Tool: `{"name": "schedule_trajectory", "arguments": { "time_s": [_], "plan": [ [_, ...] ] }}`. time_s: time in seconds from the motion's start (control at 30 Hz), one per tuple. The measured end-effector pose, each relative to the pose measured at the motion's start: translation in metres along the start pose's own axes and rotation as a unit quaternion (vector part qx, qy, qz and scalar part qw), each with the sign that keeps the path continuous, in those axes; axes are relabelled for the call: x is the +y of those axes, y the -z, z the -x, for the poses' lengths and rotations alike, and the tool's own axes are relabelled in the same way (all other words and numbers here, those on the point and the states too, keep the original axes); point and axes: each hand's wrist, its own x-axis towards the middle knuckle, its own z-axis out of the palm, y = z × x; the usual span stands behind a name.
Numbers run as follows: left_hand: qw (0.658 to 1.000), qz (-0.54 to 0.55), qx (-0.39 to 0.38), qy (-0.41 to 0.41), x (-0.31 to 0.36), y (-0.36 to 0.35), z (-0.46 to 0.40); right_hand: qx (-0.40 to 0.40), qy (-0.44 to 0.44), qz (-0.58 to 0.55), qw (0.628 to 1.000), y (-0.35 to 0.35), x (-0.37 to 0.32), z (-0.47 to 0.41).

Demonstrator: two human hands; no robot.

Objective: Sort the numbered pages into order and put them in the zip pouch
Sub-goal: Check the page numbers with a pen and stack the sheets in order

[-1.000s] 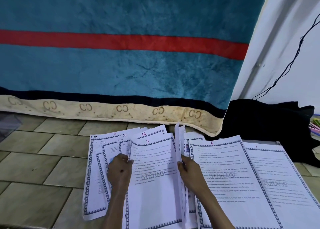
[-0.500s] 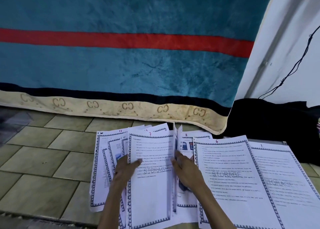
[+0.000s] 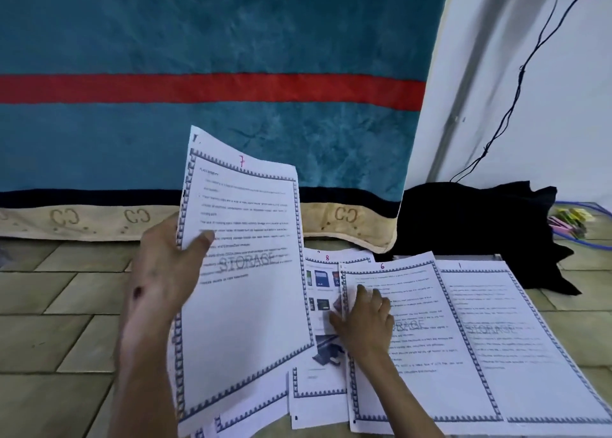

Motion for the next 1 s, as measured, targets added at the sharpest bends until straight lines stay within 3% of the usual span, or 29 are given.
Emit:
{"name": "schedule_trajectory", "arguments": {
  "time_s": [0.2, 0.33, 0.47, 0.6, 0.7, 0.8, 0.9, 0.93, 1.0],
  "plan": [
    [0.991, -0.015, -0.096, 0.094, -0.04, -0.036, -0.013, 0.011, 0.03, -0.008, 0.999, 0.009, 0.012, 0.003],
    [0.963, 0.078, -0.193, 0.173, -0.062, -0.064, -0.01, 0.033, 0.003, -0.204, 0.978, 0.027, 0.025, -0.002],
    [0.938, 0.142, -0.234, 0.214, -0.075, -0.097, -0.002, 0.079, 0.052, -0.301, 0.949, 0.051, 0.026, -0.002],
    [0.883, 0.238, -0.275, 0.298, -0.09, -0.136, 0.005, 0.05, 0.083, -0.333, 0.938, 0.051, 0.014, 0.003],
    [0.848, 0.254, -0.328, 0.331, -0.097, -0.156, 0.015, -0.043, 0.074, -0.344, 0.935, 0.034, 0.009, 0.015],
    [0.899, 0.136, -0.305, 0.284, -0.103, -0.172, 0.027, -0.184, 0.039, -0.368, 0.911, 0.02, 0.011, 0.023],
    [0.94, 0.065, -0.258, 0.213, -0.112, -0.18, 0.032, -0.234, 0.032, -0.419, 0.877, 0.018, 0.026, 0.019],
    [0.945, 0.055, -0.246, 0.21, -0.114, -0.181, 0.032, -0.206, 0.044, -0.416, 0.885, 0.021, 0.033, 0.016],
    [0.941, 0.077, -0.245, 0.221, -0.115, -0.177, 0.029, -0.045, 0.063, -0.329, 0.941, 0.023, 0.054, 0.006]
  ]
}}
